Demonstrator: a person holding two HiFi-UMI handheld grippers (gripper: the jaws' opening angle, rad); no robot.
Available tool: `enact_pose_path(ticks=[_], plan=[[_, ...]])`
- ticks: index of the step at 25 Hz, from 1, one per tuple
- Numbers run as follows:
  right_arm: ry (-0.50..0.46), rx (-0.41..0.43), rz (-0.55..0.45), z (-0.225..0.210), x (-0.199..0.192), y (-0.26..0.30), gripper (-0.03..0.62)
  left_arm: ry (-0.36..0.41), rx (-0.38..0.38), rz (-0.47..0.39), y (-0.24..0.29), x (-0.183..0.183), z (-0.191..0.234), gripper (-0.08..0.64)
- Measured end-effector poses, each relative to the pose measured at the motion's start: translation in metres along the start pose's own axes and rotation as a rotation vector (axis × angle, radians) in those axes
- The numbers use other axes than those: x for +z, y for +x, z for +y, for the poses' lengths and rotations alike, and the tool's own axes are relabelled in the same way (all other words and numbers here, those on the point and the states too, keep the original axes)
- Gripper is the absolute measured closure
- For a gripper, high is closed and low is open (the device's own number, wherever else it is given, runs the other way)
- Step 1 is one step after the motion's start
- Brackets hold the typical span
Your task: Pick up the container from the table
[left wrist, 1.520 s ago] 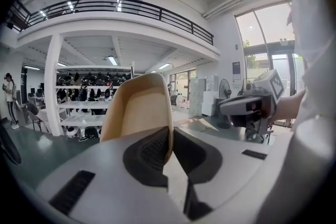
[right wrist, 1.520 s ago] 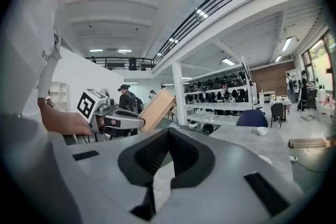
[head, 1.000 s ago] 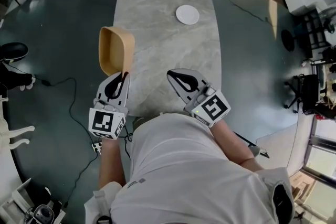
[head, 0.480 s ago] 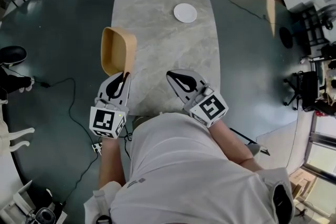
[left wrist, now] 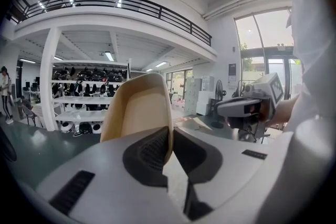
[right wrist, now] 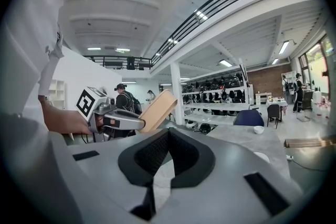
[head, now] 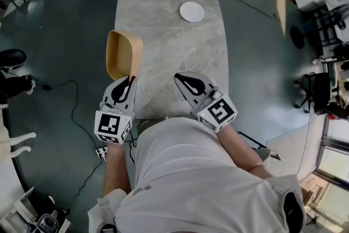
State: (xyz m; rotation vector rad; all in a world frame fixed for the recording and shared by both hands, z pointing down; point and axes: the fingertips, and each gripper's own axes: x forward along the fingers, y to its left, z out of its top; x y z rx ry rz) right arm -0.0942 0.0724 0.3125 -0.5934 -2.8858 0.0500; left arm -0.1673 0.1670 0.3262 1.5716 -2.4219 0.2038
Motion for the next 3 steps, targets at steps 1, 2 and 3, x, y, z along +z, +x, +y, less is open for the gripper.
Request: enact_pose_path(ticks=[1,2,3], plan=[[0.001,0.000,0.001,-0.0002,-0.0002,-0.0007,0.584,0.000,0.001,0.002,0.0003,-0.0002,-0.0004,0.535],[0.002,0.000,0.002,-0.0004,-0.0003,-0.0011,0.584,-0.001,0.002,0.003,0.0005,-0.0002,-0.0006,0.535],[0.002,0.000,0.003,-0.0005,-0.0004,-0.0015,0.584,-0.002,0.003,0.004,0.0008,-0.0003,-0.0006,0.535]])
